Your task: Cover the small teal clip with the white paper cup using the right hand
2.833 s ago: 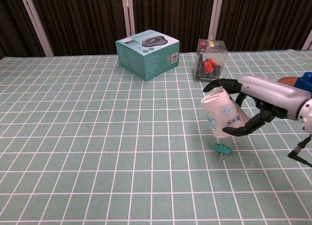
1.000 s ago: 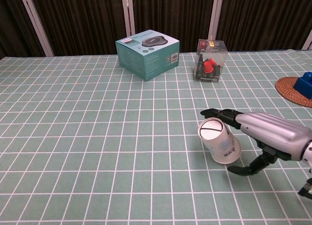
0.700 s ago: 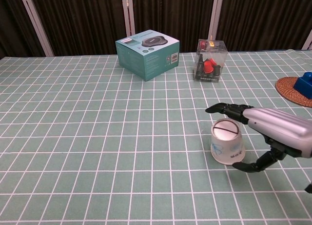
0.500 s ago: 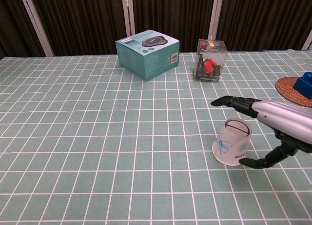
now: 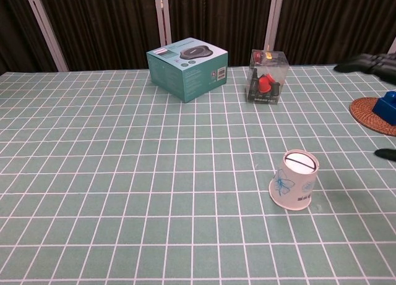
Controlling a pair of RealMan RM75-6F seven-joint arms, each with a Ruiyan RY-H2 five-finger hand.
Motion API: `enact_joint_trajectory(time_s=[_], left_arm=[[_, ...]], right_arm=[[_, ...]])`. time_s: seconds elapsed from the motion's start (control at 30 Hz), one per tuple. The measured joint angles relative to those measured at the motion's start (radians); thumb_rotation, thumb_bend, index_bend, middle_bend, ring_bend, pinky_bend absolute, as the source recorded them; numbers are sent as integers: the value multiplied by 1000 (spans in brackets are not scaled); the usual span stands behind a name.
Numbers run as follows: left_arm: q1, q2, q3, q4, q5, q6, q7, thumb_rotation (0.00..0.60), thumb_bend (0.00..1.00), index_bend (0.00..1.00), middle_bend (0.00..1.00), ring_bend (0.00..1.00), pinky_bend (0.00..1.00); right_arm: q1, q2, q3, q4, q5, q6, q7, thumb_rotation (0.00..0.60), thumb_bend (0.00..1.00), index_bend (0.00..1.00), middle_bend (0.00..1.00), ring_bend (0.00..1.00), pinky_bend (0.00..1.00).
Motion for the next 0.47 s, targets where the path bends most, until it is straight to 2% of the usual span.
enact_joint_trajectory(time_s=[0.07, 0.2, 0.47], left_arm=[[4, -1, 2, 2, 7, 7, 0, 600, 0, 0, 0, 0, 0], [7, -11, 2, 14, 21, 19, 10, 600, 0, 0, 0, 0, 0], [5, -45, 2, 54, 57, 32, 24, 600, 0, 0, 0, 0, 0]], right_arm=[[-16, 24, 5, 55, -24, 62, -5, 600, 1, 0, 0, 0, 0], [-69, 81, 20, 110, -24, 161, 18, 600, 0, 0, 0, 0, 0], [-166, 124, 38, 17, 109, 188, 44, 600, 0, 0, 0, 0, 0]])
